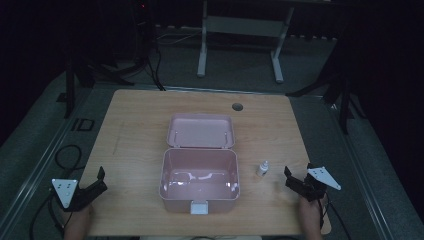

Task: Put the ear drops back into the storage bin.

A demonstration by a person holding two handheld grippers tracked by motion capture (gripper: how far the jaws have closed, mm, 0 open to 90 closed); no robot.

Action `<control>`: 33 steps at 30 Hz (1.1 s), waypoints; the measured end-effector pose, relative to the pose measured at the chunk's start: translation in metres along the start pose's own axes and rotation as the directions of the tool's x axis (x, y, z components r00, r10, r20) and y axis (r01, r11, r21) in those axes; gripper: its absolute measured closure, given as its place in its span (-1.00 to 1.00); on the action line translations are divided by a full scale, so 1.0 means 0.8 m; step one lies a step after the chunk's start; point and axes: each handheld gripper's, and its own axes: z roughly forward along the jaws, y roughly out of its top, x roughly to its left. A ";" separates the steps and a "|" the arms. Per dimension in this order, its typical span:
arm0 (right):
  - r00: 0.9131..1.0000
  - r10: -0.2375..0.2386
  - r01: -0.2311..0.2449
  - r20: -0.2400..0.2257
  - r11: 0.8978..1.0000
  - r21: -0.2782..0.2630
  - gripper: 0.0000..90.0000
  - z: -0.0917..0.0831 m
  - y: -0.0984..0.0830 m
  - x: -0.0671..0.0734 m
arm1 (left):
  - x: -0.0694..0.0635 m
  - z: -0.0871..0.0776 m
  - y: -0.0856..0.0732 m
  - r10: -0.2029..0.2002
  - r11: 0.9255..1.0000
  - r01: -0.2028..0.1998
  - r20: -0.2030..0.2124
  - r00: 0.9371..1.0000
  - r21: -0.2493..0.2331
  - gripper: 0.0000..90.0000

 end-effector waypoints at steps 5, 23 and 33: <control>1.000 0.000 0.000 0.015 1.000 0.010 -0.75 0.001 0.001 0.002 | 0.000 0.000 0.000 -0.005 1.000 0.005 -0.001 1.000 -0.003 -0.99; 0.994 0.046 -0.017 -0.104 0.963 0.271 -0.71 0.006 0.023 0.004 | 0.000 0.001 0.000 -0.016 1.000 0.016 0.020 1.000 0.004 -0.99; 0.978 0.037 0.062 -0.207 0.889 0.454 -0.72 0.003 0.045 -0.003 | -0.001 0.001 0.000 -0.014 1.000 0.014 0.029 0.999 0.003 -0.99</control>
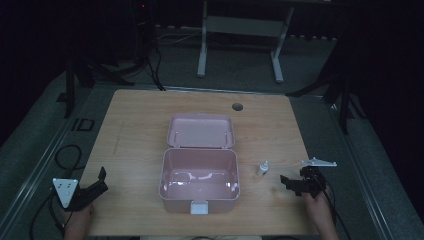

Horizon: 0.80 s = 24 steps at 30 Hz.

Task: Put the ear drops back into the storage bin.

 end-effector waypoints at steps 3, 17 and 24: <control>0.999 -0.035 0.036 -0.007 0.998 0.061 -0.72 -0.007 0.006 0.002 | 0.000 0.000 0.000 -0.001 1.000 0.001 0.002 1.000 0.001 -0.99; 0.993 -0.108 0.114 -0.036 0.956 0.270 -0.67 -0.010 0.017 0.014 | 0.000 0.001 0.000 -0.001 1.000 0.001 0.007 1.000 0.006 -0.99; 0.967 -0.233 0.255 -0.105 0.864 0.434 -0.69 -0.003 0.020 0.029 | 0.000 0.001 0.000 0.009 1.000 -0.009 0.009 1.000 0.012 -0.99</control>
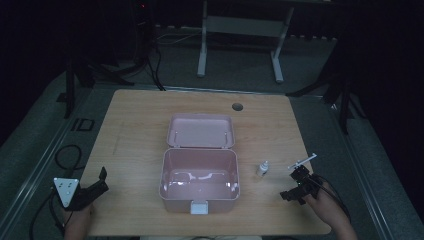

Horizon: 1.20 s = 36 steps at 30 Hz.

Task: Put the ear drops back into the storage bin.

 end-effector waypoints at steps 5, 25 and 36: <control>0.995 -0.095 0.097 -0.021 0.989 0.112 -0.71 0.001 0.004 0.007 | 0.000 0.000 0.000 -0.001 1.000 0.001 -0.001 1.000 0.000 -0.99; 0.956 -0.271 0.293 -0.111 0.879 0.377 -0.71 0.003 0.019 0.008 | 0.000 0.000 0.000 0.002 1.000 -0.002 -0.001 1.000 0.000 -0.99; 0.963 -0.254 0.270 -0.091 0.915 0.301 -0.70 -0.003 0.057 0.001 | 0.000 0.000 0.000 0.003 1.000 -0.003 -0.001 1.000 0.001 -0.99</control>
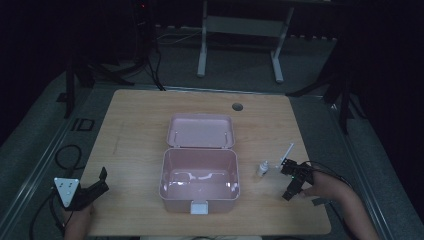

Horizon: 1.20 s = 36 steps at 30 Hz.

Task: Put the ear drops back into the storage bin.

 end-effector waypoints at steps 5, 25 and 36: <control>1.000 -0.002 0.002 0.006 1.000 -0.014 -0.65 -0.005 0.024 -0.005 | 0.000 0.000 0.000 0.000 1.000 0.001 0.003 1.000 -0.001 -0.99; 0.996 -0.091 0.091 0.014 0.995 -0.041 -0.37 -0.006 0.095 -0.008 | 0.000 0.000 0.000 0.005 1.000 -0.005 0.009 1.000 -0.003 -0.99; 0.996 -0.089 0.089 -0.004 0.995 -0.044 -0.13 -0.002 0.119 -0.009 | -0.001 0.000 0.000 0.011 1.000 -0.011 0.013 1.000 -0.004 -0.99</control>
